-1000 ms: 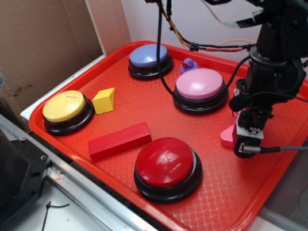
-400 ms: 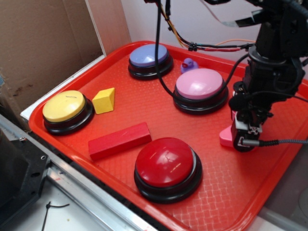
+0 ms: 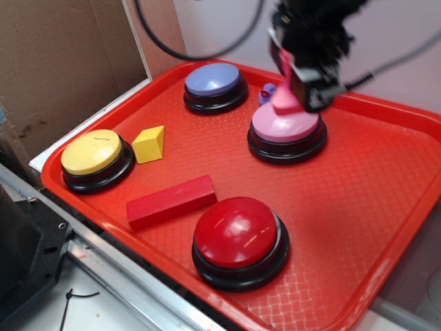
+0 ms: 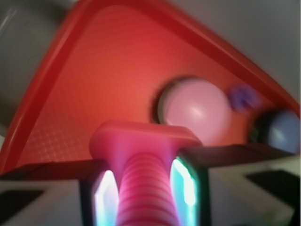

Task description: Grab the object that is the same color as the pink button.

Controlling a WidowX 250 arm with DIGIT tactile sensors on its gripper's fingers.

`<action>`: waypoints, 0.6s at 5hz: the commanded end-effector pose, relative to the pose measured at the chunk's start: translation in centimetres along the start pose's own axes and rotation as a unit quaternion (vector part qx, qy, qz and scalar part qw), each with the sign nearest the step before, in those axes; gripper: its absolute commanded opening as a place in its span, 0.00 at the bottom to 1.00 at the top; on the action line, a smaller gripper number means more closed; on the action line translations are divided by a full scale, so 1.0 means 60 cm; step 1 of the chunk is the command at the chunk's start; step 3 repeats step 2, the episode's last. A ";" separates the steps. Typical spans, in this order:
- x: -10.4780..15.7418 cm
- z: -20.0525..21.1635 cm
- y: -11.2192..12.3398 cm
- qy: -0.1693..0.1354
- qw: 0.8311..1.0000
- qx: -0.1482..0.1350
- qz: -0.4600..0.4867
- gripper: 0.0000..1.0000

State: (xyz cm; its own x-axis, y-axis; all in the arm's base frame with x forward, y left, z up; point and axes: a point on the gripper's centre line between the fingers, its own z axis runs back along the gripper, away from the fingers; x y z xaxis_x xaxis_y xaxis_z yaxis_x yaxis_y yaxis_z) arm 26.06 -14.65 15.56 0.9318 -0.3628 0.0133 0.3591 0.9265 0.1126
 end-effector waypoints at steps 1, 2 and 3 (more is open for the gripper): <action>-0.077 0.180 0.026 -0.035 0.990 0.000 0.136 0.00; -0.082 0.234 0.018 -0.025 0.993 0.032 0.111 0.00; -0.082 0.234 0.018 -0.025 0.993 0.032 0.111 0.00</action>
